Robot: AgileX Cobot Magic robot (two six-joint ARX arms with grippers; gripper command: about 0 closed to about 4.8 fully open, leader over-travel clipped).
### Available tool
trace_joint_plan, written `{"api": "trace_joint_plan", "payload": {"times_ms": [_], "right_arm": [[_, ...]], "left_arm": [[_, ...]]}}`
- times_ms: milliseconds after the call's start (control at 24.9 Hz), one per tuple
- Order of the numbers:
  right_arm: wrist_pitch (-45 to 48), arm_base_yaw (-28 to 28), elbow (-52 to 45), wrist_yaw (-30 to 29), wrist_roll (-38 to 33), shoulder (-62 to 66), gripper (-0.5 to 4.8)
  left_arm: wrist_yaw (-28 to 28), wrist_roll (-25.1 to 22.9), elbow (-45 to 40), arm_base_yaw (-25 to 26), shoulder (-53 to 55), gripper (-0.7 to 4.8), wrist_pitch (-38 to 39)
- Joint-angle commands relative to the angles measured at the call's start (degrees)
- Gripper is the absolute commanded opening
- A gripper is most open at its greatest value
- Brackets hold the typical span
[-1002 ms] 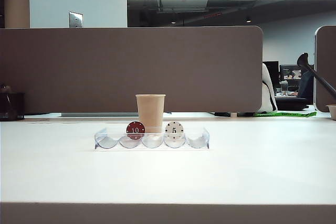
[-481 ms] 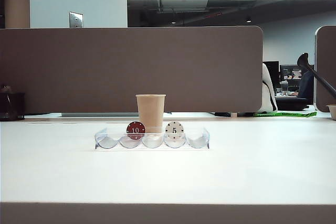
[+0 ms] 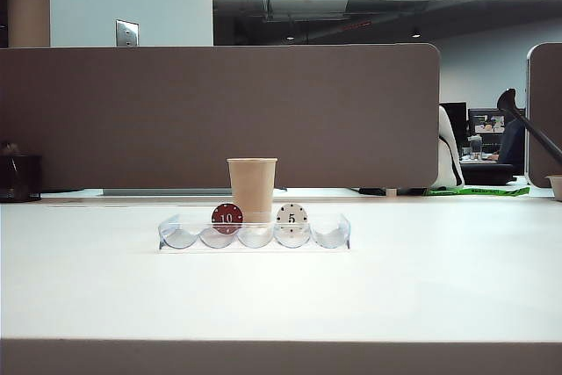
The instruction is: Pick up the chip with the greater value and put it into the paper cup.
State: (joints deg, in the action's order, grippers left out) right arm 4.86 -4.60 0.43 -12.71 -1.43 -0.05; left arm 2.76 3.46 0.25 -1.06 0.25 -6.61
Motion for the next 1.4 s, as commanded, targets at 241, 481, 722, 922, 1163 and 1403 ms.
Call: {"api": "trace_joint_plan", "payload": {"times_ms": [241,481,722,922,1163,1403], "right_arm": [[6.6,1.01,-0.09,-0.92,-0.59,-0.04,-0.01],[6.97,5.68,-0.09,3.98,-1.55,-0.04,-0.01],[5.35,7.1,-0.09,4.26,-0.13,-0.04,-0.01],[2.99,7.1,-0.09,4.26,1.95,-0.04,-0.01],[3.04,7.1,-0.09,8.33,1.84,-0.04,-0.01],[3.08,7.1,-0.09,12.57,1.84,-0.04,-0.01]], "left_arm": [[-0.24,-1.75,0.15,0.31,0.04,-0.05,-0.57],[-0.22,-1.75,0.15,0.26,0.04,-0.05,-0.57],[-0.22,-1.73,0.15,0.26,0.04,-0.05,-0.57],[-0.2,-1.73,0.15,0.26,0.04,-0.05,-0.57],[-0.2,-1.73,0.15,0.26,0.04,-0.05,-0.57],[-0.22,-1.75,0.17,0.26,0.04,-0.05,-0.57]]}}
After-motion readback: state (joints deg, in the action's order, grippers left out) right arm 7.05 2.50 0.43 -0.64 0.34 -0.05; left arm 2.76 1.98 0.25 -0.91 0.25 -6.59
